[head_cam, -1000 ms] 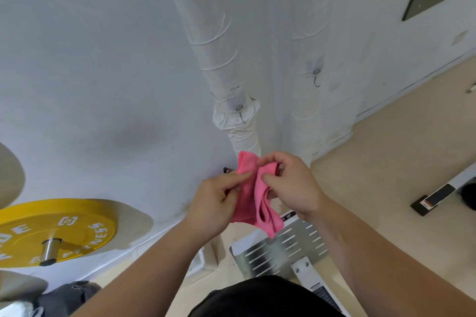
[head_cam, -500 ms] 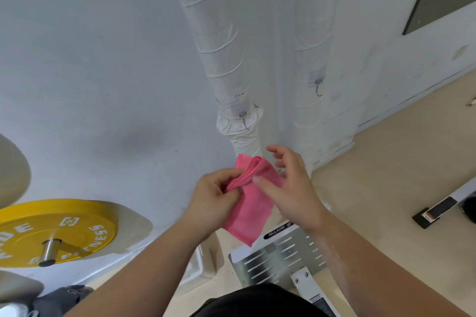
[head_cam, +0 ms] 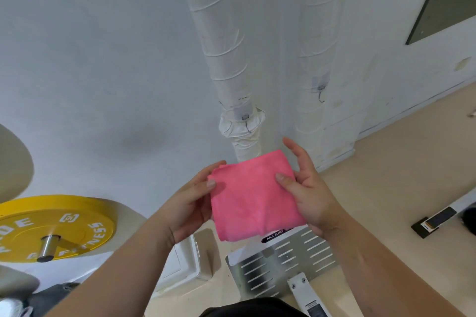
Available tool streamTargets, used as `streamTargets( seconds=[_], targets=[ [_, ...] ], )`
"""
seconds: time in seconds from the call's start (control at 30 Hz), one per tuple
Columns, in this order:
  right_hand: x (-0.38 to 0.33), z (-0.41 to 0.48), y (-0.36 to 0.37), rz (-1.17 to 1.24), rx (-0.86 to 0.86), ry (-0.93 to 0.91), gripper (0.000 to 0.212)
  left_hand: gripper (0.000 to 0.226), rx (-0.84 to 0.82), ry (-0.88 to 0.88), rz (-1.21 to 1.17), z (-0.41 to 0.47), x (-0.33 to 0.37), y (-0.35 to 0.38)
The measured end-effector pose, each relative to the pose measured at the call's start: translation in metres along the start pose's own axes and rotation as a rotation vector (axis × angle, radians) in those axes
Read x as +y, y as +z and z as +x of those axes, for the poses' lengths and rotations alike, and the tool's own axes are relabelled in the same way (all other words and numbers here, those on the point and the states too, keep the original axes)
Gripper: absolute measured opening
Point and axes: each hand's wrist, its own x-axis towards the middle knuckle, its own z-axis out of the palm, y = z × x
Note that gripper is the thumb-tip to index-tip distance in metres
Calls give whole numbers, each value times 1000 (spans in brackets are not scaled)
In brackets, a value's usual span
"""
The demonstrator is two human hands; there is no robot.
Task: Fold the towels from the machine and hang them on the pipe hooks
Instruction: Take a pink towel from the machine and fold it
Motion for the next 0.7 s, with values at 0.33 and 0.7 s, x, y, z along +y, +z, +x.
streamTargets(
  seconds=[0.33,0.7],
  targets=[
    [13,1,-6,-147,38,1,39,60,474,215,84,11,-29,26],
    [-3,36,22,-459,-35,-10,72,65,295,234,387,-6,9,-5]
  ],
)
